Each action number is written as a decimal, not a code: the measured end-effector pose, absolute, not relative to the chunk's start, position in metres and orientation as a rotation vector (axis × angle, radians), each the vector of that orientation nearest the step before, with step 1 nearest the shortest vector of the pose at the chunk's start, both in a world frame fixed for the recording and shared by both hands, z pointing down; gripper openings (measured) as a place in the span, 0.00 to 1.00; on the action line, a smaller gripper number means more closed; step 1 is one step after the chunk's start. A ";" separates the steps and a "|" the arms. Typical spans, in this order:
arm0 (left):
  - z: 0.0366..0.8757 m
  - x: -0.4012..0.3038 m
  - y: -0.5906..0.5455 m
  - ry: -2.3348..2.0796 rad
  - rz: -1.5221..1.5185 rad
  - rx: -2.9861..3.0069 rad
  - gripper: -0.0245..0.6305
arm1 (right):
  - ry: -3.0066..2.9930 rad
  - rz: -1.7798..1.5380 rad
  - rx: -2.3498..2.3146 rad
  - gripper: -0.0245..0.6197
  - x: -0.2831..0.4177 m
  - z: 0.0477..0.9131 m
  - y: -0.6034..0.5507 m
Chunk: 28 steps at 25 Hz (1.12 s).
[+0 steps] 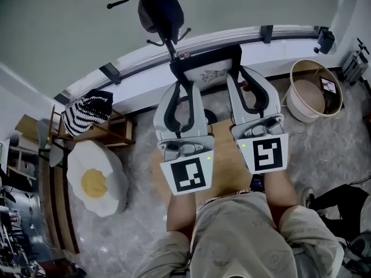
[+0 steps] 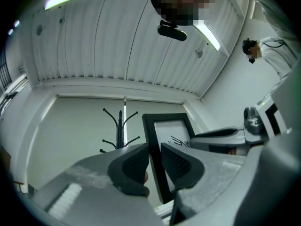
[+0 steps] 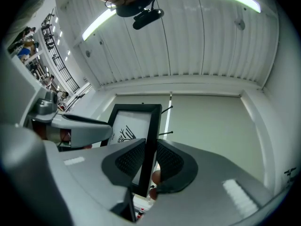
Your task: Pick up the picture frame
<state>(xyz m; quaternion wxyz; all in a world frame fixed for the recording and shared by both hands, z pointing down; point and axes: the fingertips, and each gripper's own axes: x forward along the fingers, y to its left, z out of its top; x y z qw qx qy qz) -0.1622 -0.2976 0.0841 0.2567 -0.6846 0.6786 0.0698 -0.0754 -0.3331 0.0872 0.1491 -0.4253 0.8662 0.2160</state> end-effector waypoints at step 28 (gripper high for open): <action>0.086 -0.153 -0.300 1.825 0.214 -1.871 0.18 | 2.499 0.601 -1.233 0.15 -0.066 0.089 -0.335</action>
